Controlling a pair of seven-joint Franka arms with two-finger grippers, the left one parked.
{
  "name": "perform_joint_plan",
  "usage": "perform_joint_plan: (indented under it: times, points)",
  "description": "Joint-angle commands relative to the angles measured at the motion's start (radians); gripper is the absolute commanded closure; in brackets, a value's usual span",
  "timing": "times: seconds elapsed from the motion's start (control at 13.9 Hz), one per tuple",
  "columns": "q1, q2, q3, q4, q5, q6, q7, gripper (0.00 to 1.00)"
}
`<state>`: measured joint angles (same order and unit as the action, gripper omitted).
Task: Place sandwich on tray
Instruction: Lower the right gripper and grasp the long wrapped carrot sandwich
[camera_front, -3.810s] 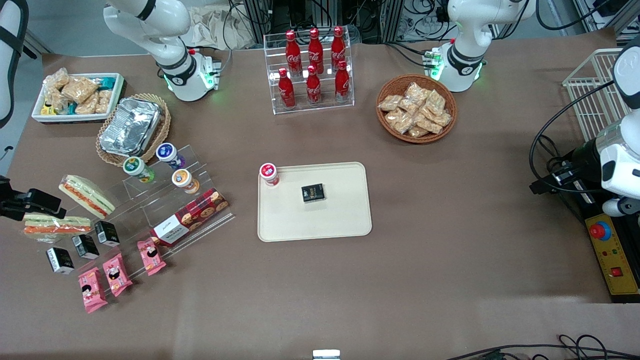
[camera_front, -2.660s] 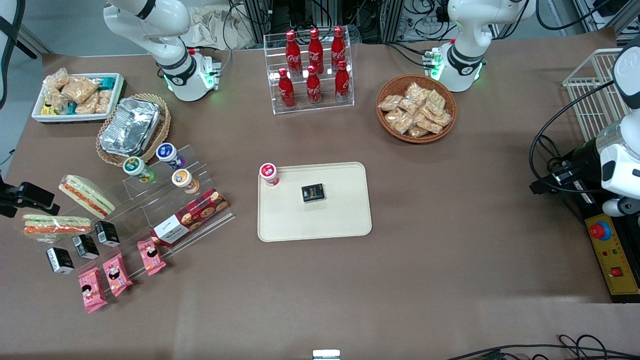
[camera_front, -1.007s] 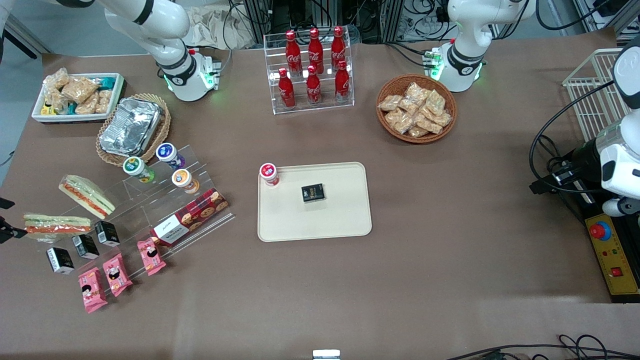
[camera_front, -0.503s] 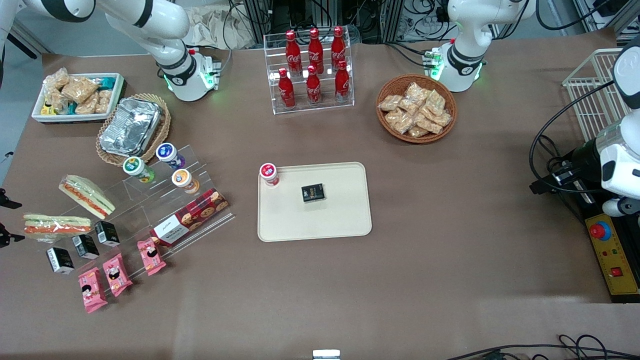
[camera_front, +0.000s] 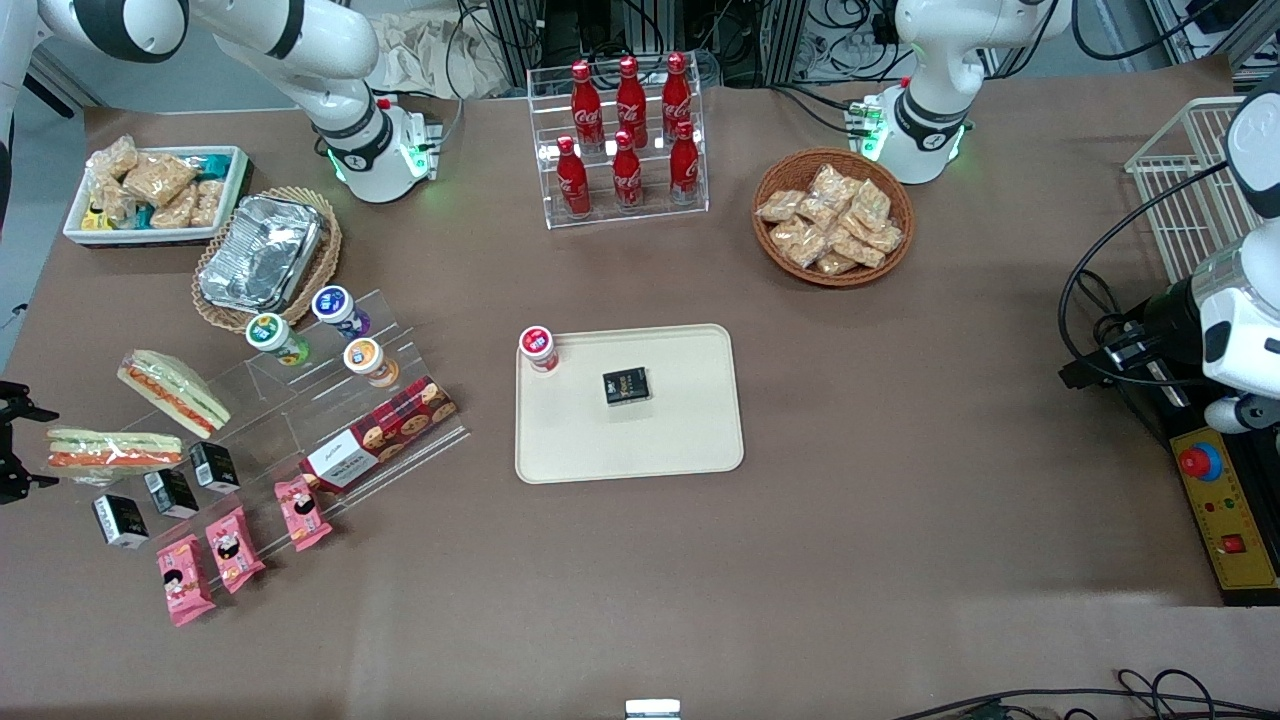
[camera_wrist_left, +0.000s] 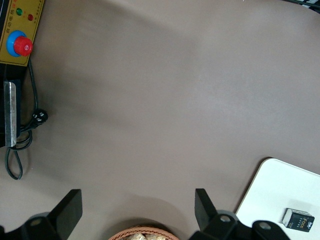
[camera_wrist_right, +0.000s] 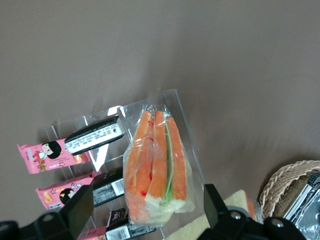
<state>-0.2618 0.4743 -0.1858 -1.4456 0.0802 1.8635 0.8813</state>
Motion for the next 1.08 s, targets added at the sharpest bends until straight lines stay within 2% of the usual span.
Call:
perform_joint_plan:
  times: [0.0, 0.65, 0.72, 0.79, 0.86, 1.01]
  points:
    - [-0.011, -0.003, 0.005, -0.018, 0.026, 0.026, 0.025, 0.02]
    - [-0.04, 0.023, 0.005, -0.062, 0.089, 0.088, 0.025, 0.04]
    - [-0.04, 0.021, 0.003, -0.062, 0.089, 0.089, 0.025, 0.1]
    - [-0.039, 0.02, 0.005, -0.062, 0.087, 0.089, 0.025, 0.23]
    - [-0.036, 0.02, 0.005, -0.062, 0.087, 0.089, 0.025, 0.4]
    - [-0.037, 0.017, 0.005, -0.062, 0.087, 0.089, 0.025, 0.43]
